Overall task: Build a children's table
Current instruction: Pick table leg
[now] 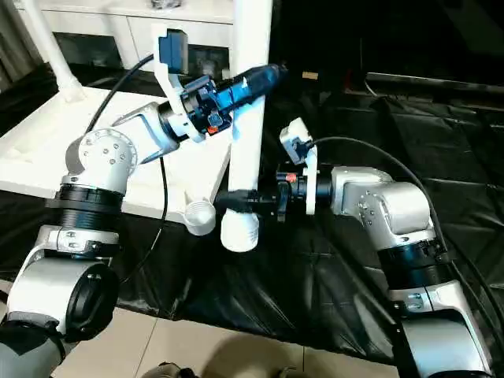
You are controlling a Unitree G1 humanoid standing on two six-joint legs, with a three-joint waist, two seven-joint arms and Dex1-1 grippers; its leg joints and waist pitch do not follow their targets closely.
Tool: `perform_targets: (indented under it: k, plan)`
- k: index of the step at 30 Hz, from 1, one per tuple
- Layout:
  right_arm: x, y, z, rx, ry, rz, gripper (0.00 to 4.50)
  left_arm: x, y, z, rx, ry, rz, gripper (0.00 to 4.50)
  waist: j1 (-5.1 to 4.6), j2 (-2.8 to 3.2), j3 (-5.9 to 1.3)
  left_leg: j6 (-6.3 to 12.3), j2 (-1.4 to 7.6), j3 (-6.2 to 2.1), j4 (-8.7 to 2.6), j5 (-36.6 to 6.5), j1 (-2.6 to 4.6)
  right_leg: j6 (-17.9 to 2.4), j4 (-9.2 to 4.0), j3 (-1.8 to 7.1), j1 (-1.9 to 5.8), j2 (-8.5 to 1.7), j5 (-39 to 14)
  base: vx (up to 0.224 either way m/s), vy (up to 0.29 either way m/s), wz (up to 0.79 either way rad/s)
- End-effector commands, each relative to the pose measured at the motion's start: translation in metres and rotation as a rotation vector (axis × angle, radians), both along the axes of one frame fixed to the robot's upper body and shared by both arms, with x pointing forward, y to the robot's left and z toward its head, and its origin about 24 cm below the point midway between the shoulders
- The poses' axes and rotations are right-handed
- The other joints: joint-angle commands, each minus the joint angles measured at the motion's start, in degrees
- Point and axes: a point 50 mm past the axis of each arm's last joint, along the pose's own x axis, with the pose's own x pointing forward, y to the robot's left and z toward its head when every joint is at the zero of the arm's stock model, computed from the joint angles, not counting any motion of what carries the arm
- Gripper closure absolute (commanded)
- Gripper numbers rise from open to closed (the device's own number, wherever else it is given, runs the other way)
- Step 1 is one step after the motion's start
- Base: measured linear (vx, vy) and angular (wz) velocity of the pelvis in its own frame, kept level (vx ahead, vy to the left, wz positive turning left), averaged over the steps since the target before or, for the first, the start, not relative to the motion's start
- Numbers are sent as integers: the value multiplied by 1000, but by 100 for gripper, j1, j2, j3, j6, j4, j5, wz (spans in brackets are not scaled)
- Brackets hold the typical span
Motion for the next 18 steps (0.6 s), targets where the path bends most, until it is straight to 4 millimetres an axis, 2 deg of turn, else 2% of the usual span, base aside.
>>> perform_targets:
  k: [1,7,13,16,17,18]
  plan:
    - [-1,0,2,-6,-14,18,26,0,-2,6,-7,-16,-5,275,22,-22,-486,151,135,-83,-359,-1317,135,-1489,-420,123,349,-196,-1297,0,0,0]
    - [-2,1,1,0,-8,37,87,2,0,5,-3,-9,15,275,22,-28,-493,181,132,-81,-352,-1243,130,-1509,-412,125,353,-198,-1211,0,0,0]
    - [-6,3,-1,-9,-1,64,136,4,1,6,-1,-13,33,275,29,-25,-485,164,135,-85,-359,-1303,134,-1468,-426,123,350,-200,-1341,0,0,0]
    - [-6,3,-2,-11,-1,64,147,5,1,6,-2,-13,34,275,27,-27,-493,157,139,-88,-358,-1277,133,-1481,-413,125,352,-201,-1268,0,0,0]
    - [-5,3,-3,-12,5,56,111,5,1,6,-2,-15,34,275,27,-27,-498,168,140,-87,-356,-1241,135,-1501,-405,126,351,-201,-1201,0,0,0]
    - [-5,4,-4,-15,11,48,104,4,1,6,-1,-16,31,275,27,-26,-496,175,139,-89,-358,-1224,129,-1512,-403,126,355,-202,-1172,0,0,0]
